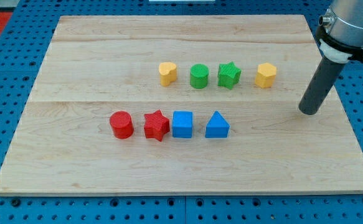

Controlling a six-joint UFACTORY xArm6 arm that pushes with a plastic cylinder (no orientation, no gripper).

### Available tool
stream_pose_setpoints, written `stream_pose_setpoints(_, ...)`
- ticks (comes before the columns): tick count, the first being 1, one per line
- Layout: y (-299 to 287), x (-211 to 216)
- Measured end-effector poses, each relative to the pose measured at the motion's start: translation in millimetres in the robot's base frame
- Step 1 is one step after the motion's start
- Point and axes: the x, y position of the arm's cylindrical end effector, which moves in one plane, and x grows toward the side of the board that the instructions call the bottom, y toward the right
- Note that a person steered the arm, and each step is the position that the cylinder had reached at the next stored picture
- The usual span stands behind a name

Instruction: Move the yellow hexagon towards the top right side of the board

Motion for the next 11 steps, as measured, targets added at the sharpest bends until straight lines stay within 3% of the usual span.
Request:
stream_pose_setpoints(3,-63,-10)
stream_pose_setpoints(6,-44,-60)
stream_pose_setpoints(8,-114,-93)
stream_pose_setpoints(11,-106,-122)
